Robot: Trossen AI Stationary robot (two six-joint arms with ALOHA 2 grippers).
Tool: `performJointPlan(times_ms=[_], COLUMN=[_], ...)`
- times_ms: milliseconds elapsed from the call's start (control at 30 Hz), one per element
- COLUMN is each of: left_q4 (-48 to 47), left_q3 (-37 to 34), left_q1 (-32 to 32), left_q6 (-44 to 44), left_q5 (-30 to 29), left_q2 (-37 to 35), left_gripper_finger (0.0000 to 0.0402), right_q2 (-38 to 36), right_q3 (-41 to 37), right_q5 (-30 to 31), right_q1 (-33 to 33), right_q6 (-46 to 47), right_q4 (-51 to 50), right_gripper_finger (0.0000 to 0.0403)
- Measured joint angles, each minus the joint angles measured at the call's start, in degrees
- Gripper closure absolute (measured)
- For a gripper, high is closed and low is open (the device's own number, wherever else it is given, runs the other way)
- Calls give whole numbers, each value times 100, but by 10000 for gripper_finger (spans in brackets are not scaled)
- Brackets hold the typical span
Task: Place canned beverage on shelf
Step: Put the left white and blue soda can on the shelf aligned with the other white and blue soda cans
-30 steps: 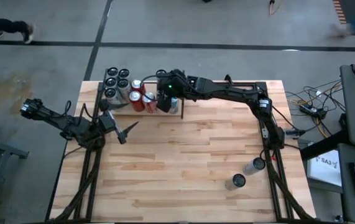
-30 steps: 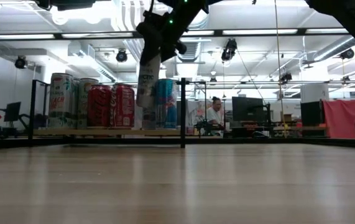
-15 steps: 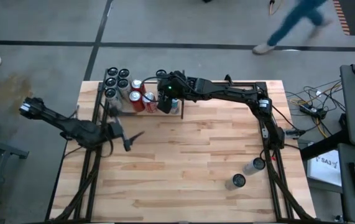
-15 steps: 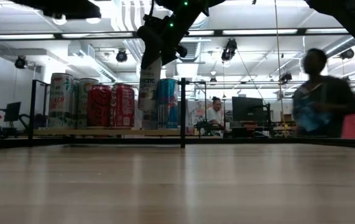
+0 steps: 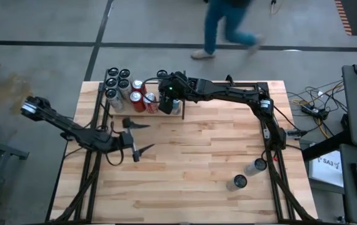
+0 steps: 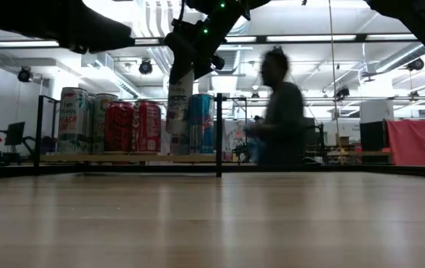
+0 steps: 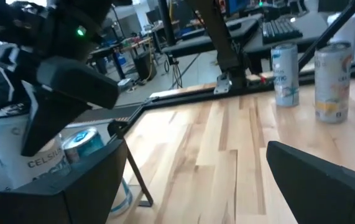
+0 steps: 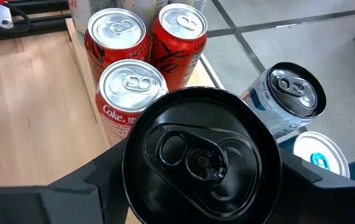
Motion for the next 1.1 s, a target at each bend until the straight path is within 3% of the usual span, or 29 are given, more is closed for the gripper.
performJointPlan(times_ms=[433,1100], left_q4=[-7,-200], left_q3=[362,375], left_q1=[-9,-123], left_q6=[208,468], left_q5=[-7,-214], left_q2=[636,129], left_gripper_finger=[31,31], right_q2=[0,273], right_q3=[-3,-23], right_q5=[2,-171], right_q1=[0,0], right_q6=[39,97], right_q4=[-43,-107], right_gripper_finger=[150,149])
